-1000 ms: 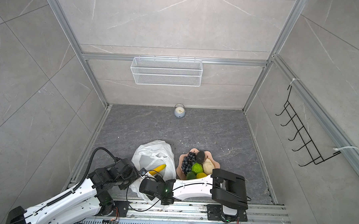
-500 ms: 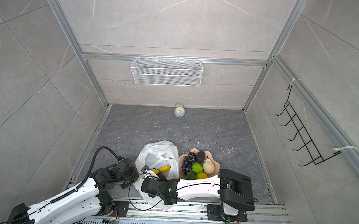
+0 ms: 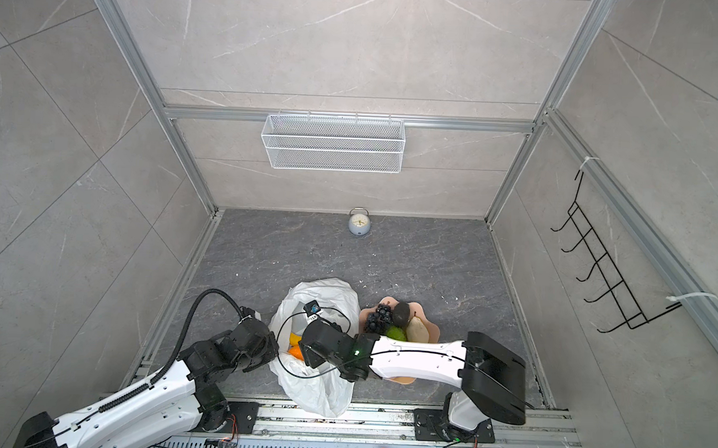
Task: Take the fake fruits out of the plastic bag
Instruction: 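Lower the right gripper onto the orange and close on it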
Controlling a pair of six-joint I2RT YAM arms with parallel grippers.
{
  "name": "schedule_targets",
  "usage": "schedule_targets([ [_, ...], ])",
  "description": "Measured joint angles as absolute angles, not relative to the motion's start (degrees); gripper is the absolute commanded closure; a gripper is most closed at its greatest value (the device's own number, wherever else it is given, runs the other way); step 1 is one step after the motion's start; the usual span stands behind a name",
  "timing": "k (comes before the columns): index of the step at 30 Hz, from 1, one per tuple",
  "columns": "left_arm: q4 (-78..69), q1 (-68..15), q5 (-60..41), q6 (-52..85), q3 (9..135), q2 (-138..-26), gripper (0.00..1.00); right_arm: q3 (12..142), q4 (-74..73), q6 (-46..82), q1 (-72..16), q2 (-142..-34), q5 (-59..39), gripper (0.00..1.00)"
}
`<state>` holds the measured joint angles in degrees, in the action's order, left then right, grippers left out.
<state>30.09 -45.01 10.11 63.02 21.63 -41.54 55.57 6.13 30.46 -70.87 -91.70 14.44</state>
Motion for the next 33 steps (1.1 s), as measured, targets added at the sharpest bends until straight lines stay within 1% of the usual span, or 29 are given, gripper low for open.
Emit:
schedule_targets([
  [6, 27.46, -45.01, 11.51, 59.9, 18.57, -38.11, 1.0, 58.63, 9.47, 30.44, -70.78, -97.3, 10.96, 0.36],
  [15, 24.8, -45.01, 11.88, 58.19, 17.23, -37.87, 1.0, 62.98, 9.37, 30.46, -70.78, -101.91, 3.55, 0.35],
  [19, 23.86, -45.01, 11.86, 58.0, 17.06, -38.17, 1.0, 66.72, 10.85, 30.72, -70.78, -105.56, 4.34, 0.36],
  [33, 22.85, -45.01, 11.86, 57.87, 16.58, -38.2, 1.0, 70.59, 16.86, 36.1, -69.3, -109.27, 7.84, 0.37],
])
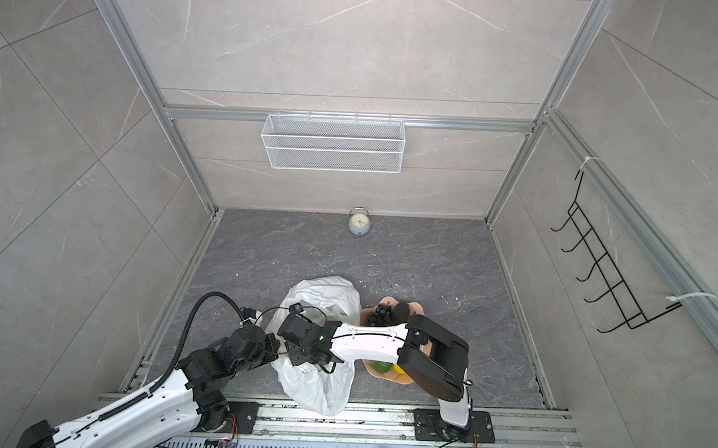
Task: Take the fake fruits out of the plastic bag
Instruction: 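Lower the right gripper onto the orange and close on it, then lift the orange out of the bag and carry it over the pink bowl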
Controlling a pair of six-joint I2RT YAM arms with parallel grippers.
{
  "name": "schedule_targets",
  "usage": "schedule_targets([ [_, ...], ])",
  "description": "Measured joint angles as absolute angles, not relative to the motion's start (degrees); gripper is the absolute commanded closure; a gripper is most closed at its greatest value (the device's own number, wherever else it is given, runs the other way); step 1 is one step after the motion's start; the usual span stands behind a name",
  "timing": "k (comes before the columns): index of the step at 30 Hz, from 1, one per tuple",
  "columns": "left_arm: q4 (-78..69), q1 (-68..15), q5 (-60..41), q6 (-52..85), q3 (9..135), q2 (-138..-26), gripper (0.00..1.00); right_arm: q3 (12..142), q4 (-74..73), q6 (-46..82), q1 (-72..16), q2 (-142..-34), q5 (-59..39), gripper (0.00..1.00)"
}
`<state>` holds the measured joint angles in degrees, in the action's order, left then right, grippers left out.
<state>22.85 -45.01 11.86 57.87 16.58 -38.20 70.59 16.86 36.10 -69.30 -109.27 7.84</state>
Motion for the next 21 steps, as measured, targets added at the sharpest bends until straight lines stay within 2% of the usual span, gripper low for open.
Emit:
schedule_targets([
  [4, 22.65, -45.01, 11.86, 57.87, 16.58, -38.26, 1.0, 71.16, 18.68, 36.69, -69.3, -109.93, 9.21, 0.37],
  [9, 22.65, -45.01, 11.88, 57.89, 16.58, -38.72, 1.0, 71.16, 20.38, 37.08, -69.3, -110.04, 11.25, 0.43],
  [21, 23.94, -45.01, 13.52, 58.35, 16.58, -39.0, 1.0, 70.57, 20.86, 36.18, -69.3, -104.95, 12.64, 0.44],
])
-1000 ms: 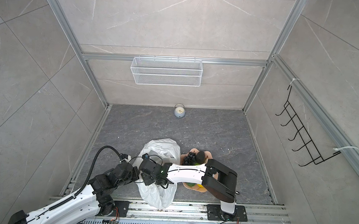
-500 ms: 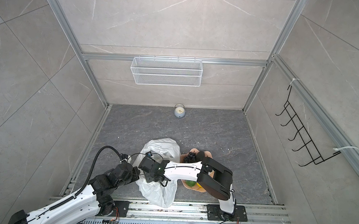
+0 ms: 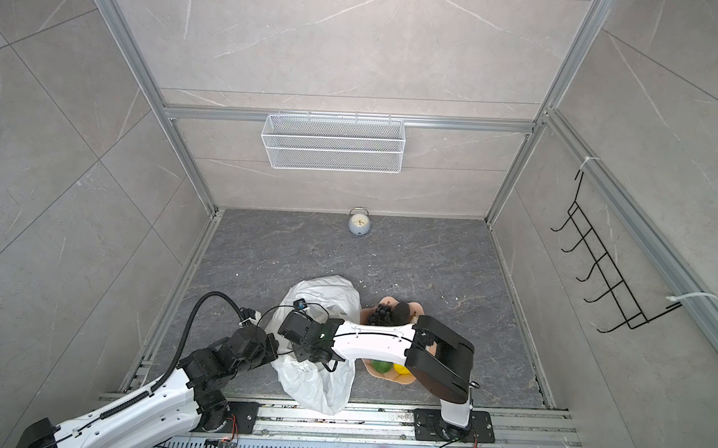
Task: Take the fake fruits out of the plastic bag
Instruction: 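Lift the orange out of the bag and carry it over the pink bowl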
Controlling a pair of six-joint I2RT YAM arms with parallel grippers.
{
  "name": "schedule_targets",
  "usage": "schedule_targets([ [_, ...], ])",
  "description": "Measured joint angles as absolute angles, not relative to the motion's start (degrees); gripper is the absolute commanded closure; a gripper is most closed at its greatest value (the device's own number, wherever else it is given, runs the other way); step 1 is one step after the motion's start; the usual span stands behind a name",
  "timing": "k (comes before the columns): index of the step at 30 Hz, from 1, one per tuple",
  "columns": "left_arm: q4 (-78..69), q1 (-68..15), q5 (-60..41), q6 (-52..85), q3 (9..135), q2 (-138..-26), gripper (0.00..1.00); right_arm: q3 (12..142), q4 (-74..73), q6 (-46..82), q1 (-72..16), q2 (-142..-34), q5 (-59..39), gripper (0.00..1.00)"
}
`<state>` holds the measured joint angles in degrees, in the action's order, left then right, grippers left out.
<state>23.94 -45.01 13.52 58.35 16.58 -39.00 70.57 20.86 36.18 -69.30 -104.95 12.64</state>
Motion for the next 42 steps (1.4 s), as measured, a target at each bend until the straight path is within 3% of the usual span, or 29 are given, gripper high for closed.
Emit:
schedule_targets([
  [17, 25.45, -45.01, 15.33, 60.27, 16.58, -40.75, 1.0, 60.49, 25.26, 33.85, -71.22, -79.64, 12.19, 0.45],
  [24, 27.31, -45.01, 16.95, 61.3, 16.58, -40.66, 1.0, 58.39, 31.4, 33.87, -71.18, -68.97, 18.04, 0.45],
  [42, 36.64, -45.01, 21.21, 64.99, 16.62, -34.2, 1.0, 53.08, 44.75, 39.55, -63.88, -65.45, 29.47, 0.45],
])
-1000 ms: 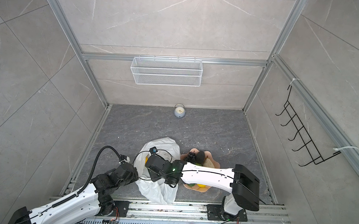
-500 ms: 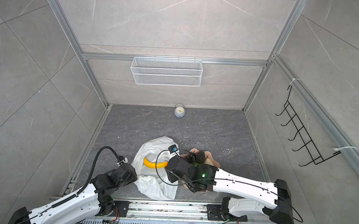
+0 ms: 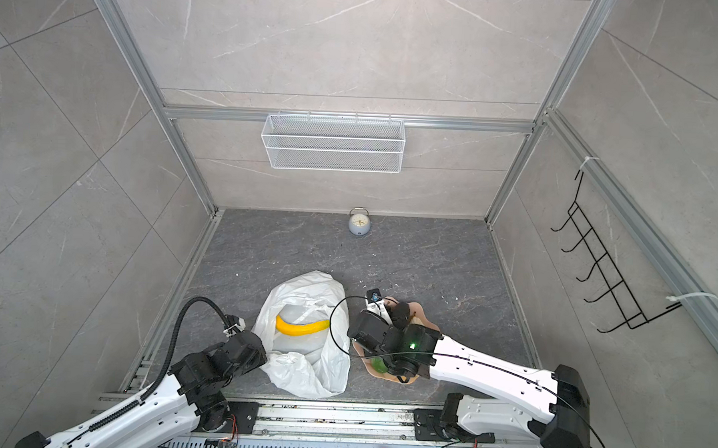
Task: Take the fake fruits out of the plastic bag
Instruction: 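Lift the orange out of the bag and carry it over the pink bowl, then lower the orange into the pink bowl and open the right gripper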
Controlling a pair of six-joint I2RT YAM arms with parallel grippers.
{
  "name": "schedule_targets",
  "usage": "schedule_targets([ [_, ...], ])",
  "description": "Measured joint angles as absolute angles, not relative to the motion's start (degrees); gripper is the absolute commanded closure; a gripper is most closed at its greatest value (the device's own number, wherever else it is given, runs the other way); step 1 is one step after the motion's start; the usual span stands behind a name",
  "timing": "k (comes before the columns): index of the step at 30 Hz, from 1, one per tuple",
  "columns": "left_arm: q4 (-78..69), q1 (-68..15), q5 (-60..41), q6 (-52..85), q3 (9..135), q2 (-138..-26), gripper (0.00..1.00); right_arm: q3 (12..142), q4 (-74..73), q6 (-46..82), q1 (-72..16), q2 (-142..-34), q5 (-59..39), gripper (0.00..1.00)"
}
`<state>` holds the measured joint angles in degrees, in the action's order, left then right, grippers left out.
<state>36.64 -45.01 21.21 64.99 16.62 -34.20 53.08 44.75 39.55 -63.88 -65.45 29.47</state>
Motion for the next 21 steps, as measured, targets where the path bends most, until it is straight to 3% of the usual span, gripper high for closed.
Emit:
schedule_targets([
  [14, 36.45, -45.01, 21.43, 64.99, 16.62, -36.01, 1.0, 51.53, 47.62, 43.97, -58.35, -72.1, 31.33, 0.44],
  [21, 36.45, -45.01, 21.43, 64.99, 16.62, -35.24, 1.0, 50.92, 45.12, 43.99, -58.35, -75.11, 31.27, 0.34],
])
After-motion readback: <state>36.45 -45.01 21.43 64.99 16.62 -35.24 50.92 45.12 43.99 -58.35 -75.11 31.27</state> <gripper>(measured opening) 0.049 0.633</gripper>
